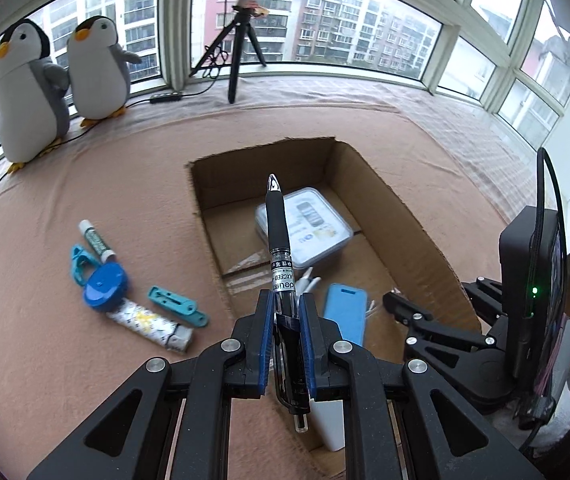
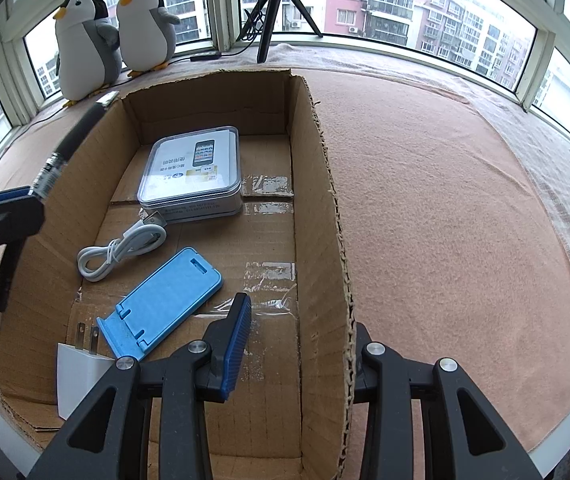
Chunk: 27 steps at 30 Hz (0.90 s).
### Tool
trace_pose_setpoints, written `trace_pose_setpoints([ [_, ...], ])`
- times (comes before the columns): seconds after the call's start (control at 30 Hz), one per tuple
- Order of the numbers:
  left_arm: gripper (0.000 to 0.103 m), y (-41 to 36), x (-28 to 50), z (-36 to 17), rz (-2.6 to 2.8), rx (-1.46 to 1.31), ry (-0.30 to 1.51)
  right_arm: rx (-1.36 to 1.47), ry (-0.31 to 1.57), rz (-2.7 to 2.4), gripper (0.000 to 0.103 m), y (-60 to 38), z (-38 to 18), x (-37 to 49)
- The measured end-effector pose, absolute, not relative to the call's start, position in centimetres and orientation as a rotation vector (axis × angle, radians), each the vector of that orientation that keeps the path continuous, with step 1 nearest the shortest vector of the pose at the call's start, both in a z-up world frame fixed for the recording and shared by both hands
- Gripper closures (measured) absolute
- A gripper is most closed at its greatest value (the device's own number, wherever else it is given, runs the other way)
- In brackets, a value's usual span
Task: Organize rigid objects
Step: 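Carry the black pen into the box and open the left tool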
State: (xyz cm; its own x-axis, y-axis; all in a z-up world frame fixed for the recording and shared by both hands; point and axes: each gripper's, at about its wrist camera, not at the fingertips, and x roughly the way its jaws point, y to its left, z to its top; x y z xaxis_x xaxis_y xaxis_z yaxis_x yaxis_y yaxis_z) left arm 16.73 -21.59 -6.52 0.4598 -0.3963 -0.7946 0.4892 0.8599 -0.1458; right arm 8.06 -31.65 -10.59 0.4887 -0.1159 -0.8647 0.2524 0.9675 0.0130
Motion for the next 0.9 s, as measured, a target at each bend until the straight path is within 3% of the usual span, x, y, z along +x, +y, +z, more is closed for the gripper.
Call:
trace_pose_setpoints([
  [0.47,0.088,-24.1,17.4,-8.7,-0.568,0.115,0.998,0.146,1.035,-0.225,0.069,-31.6,-10.6,8.0],
  [0.5,0.084,-24.1,17.4,-8.7,-0.571,0.109,1.003,0.147,1.035,-0.225,0.069,-31.6,-10.6,8.0],
  [0.53,0.067,-24.1,17.4,-8.7,-0.575,0.107,1.012,0.147,1.035,-0.225,0.069,-31.6,-10.6,8.0],
  [0.6,0.043,-24.1,17.2,-8.6,-0.584,0.097,1.002,0.145,1.035,-0.225,0.069,-31.6,-10.6,8.0],
  [0.9,0.042,-23.5,16.6,-7.7,-0.589,0.098,0.978,0.145,1.034,-0.226,0.069,-31.6,-10.6,8.1],
])
